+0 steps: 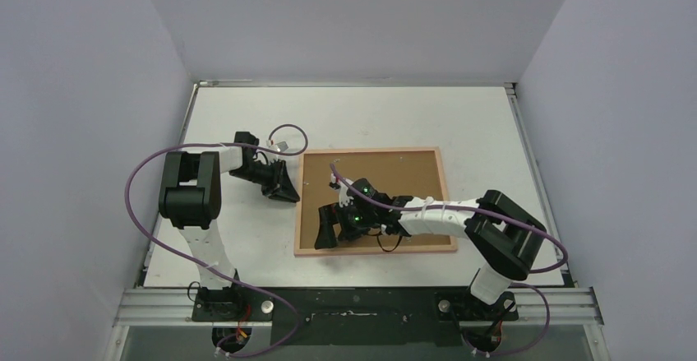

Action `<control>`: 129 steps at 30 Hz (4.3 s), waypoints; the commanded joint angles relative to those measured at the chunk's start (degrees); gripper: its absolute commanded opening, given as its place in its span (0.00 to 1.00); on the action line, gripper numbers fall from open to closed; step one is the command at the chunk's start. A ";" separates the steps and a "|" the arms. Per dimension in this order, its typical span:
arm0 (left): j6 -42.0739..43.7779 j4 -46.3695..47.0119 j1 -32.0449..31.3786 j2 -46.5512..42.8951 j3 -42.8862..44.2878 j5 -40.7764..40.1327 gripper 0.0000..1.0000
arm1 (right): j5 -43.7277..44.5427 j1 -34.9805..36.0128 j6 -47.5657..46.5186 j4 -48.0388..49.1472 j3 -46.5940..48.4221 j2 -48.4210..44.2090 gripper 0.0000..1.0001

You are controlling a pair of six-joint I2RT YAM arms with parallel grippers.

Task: Put the photo into the frame

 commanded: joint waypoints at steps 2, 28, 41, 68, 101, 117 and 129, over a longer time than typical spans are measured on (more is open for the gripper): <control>1.97 1.32 0.38 -1.55 0.90 -3.40 0.16 | 0.22 -0.63 -1.44 0.96 1.79 1.18 0.98; 1.50 1.95 0.40 -1.01 0.72 -3.93 0.16 | -5.58 2.25 -1.08 2.62 2.79 4.42 0.96; 0.33 3.37 0.40 0.75 2.72 -5.27 0.16 | -9.63 2.37 -5.44 -5.96 4.94 2.90 0.95; 31.20 -20.15 -13.68 -24.53 -0.91 -15.04 0.34 | 12.58 -30.32 -24.13 -20.06 41.90 18.21 0.95; 33.37 12.43 -51.98 -28.93 -22.47 -67.16 0.36 | 11.31 -37.04 -20.73 -24.67 44.53 28.67 0.98; 37.25 37.00 -30.20 -19.30 -14.82 -70.16 0.35 | 13.81 -35.00 -10.20 -19.89 8.28 -2.83 0.95; 25.88 26.22 -22.97 -13.89 -1.31 -62.34 0.35 | 23.03 -26.47 0.96 -27.23 -6.00 -28.01 0.97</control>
